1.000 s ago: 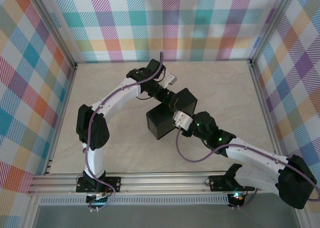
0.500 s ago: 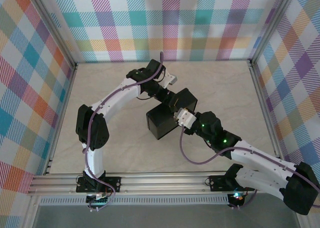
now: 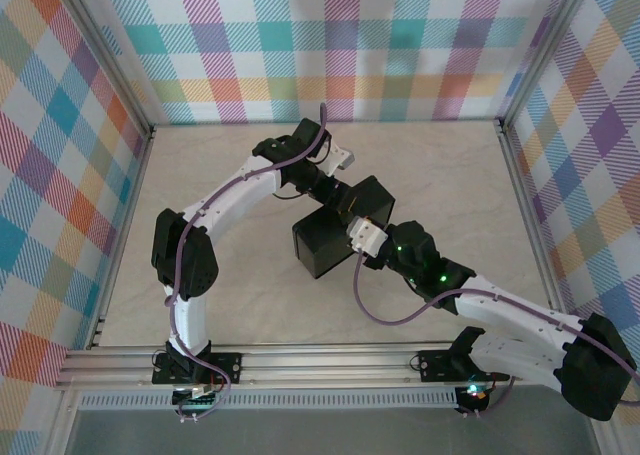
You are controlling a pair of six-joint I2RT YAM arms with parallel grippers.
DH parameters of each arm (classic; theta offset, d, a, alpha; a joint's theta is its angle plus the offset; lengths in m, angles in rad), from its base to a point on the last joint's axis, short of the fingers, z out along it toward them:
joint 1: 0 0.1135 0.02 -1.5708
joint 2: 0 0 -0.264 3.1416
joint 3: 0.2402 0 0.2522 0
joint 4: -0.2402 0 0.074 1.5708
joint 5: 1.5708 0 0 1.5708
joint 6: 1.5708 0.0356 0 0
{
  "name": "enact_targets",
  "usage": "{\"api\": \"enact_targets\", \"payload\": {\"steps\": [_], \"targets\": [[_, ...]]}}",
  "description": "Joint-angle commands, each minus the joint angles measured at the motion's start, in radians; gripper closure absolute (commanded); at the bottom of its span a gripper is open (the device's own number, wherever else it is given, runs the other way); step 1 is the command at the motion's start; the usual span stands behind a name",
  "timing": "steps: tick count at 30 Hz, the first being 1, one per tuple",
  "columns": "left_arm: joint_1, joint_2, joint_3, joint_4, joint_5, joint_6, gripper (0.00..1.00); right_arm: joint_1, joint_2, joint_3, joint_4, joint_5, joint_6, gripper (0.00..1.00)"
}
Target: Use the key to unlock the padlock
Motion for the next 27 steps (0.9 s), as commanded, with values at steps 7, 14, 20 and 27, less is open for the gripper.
{"api": "enact_targets", "payload": {"steps": [7,14,20,27], "targets": [[0.004,-0.005,-0.007,-0.027,0.019,0.005,0.31,0.013,0.037,0.042,0.062,0.01,-0.021,0.68],[0.004,-0.005,-0.013,-0.027,0.022,0.007,0.32,0.018,0.047,0.043,0.091,0.024,-0.012,0.73],[0.004,-0.006,-0.015,-0.025,0.033,0.007,0.32,0.018,0.053,0.042,0.093,0.025,-0.011,0.75],[0.0,-0.005,-0.025,-0.018,0.045,0.004,0.32,0.018,0.079,0.047,0.097,0.056,-0.007,0.82]]}}
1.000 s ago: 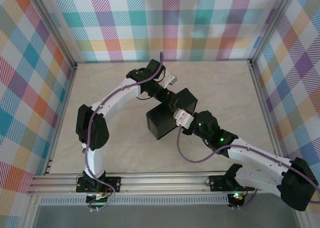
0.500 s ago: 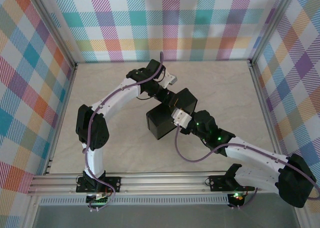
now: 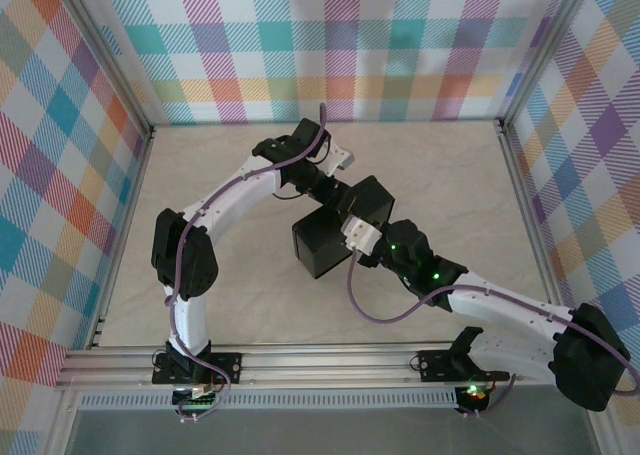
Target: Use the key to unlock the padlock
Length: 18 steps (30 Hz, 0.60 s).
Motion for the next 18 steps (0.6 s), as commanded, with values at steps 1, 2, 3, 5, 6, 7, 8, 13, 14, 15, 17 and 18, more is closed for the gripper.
{"api": "enact_targets", "payload": {"steps": [1,2,3,5,6,7,8,13,14,15,17,18], "targets": [[0.0,-0.005,-0.022,-0.021,0.03,0.003,0.32,0.004,0.02,0.036,0.036,0.036,-0.004,0.82],[0.0,-0.006,-0.025,-0.018,0.03,0.002,0.32,0.004,0.022,0.035,0.035,0.04,-0.002,0.84],[0.0,-0.008,-0.025,-0.019,0.03,0.002,0.32,0.004,0.024,0.035,0.037,0.043,0.002,0.85],[0.0,-0.01,-0.028,-0.019,0.029,0.002,0.33,0.004,0.023,0.032,0.042,0.056,0.013,0.87],[0.0,-0.01,-0.03,-0.019,0.029,0.002,0.33,0.004,0.023,0.03,0.042,0.064,0.02,0.88],[0.0,-0.01,-0.03,-0.019,0.028,0.002,0.33,0.004,0.024,0.029,0.042,0.073,0.032,0.89],[0.0,-0.011,-0.03,-0.019,0.03,0.001,0.33,0.004,0.024,0.028,0.039,0.085,0.043,0.9],[0.0,-0.018,-0.042,-0.012,0.03,-0.006,0.33,0.001,0.018,0.001,0.089,0.135,0.121,0.96],[0.0,-0.019,-0.045,-0.011,0.03,-0.008,0.33,0.001,0.018,-0.002,0.102,0.136,0.143,0.97],[0.0,-0.021,-0.051,-0.006,0.032,-0.011,0.33,0.002,0.018,-0.011,0.122,0.139,0.172,0.99],[0.0,-0.027,-0.062,0.005,0.036,-0.019,0.33,0.002,0.019,-0.021,0.145,0.139,0.232,1.0],[0.0,-0.031,-0.069,0.01,0.04,-0.023,0.33,0.001,0.021,-0.028,0.157,0.144,0.272,1.0]]}}
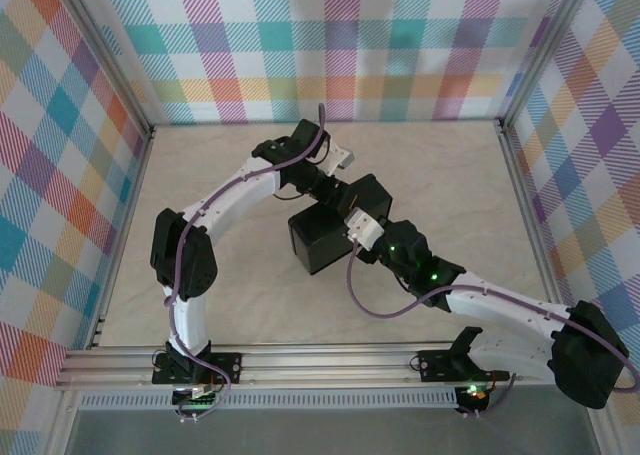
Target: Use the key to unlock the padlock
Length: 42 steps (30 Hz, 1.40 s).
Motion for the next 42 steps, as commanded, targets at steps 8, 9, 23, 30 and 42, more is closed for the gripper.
{"api": "enact_targets", "payload": {"steps": [8,9,23,30,42], "targets": [[-0.002,-0.048,-0.053,0.009,0.043,-0.058,0.3,-0.004,-0.024,-0.094,0.166,0.08,0.513,1.0],[-0.002,-0.049,-0.047,0.015,0.045,-0.065,0.3,-0.005,-0.032,-0.107,0.176,0.09,0.56,1.0],[0.02,-0.062,0.026,0.115,0.05,-0.208,0.27,-0.025,-0.096,-0.111,0.084,0.074,0.757,1.0],[0.073,-0.11,-0.034,0.203,-0.002,-0.302,0.26,-0.076,-0.115,-0.073,-0.069,0.052,0.91,0.86],[0.111,-0.216,-0.215,0.193,-0.096,-0.275,0.27,-0.166,-0.21,0.028,-0.335,-0.069,0.844,0.65]]}}
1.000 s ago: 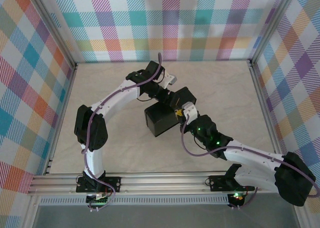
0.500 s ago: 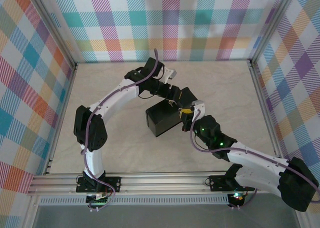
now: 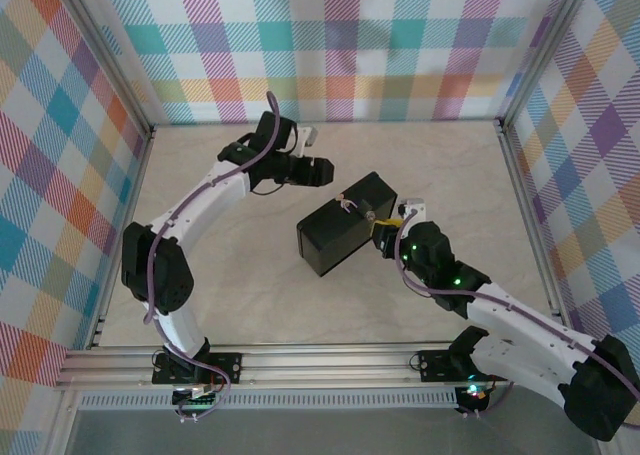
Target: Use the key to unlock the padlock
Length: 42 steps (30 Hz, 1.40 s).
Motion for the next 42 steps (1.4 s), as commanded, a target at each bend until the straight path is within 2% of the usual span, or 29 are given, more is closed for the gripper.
{"api": "enact_targets", "payload": {"steps": [1,7,12,17,23,29,37,42], "targets": [[-0.004,-0.051,-0.059,0.006,-0.026,0.013,0.27,-0.041,-0.021,0.077,-0.115,-0.095,-0.035,0.65],[-0.004,-0.119,-0.162,0.032,-0.006,0.014,0.27,-0.061,0.03,0.223,-0.209,-0.215,-0.17,0.56],[-0.022,-0.134,-0.186,0.009,0.026,0.039,0.28,-0.118,0.185,0.402,-0.342,-0.336,-0.271,0.48],[-0.037,-0.151,-0.21,-0.018,-0.004,0.059,0.28,-0.177,0.319,0.536,-0.441,-0.45,-0.37,0.43],[-0.046,-0.153,-0.238,-0.033,-0.025,0.073,0.29,-0.183,0.441,0.653,-0.563,-0.47,-0.468,0.43],[-0.054,-0.148,-0.243,-0.036,-0.014,0.087,0.29,-0.182,0.492,0.655,-0.558,-0.468,-0.493,0.42],[-0.06,-0.126,-0.23,-0.046,-0.023,0.093,0.29,-0.181,0.488,0.635,-0.58,-0.457,-0.522,0.43],[-0.06,-0.117,-0.223,-0.043,-0.031,0.093,0.29,-0.174,0.496,0.642,-0.615,-0.431,-0.571,0.46]]}}
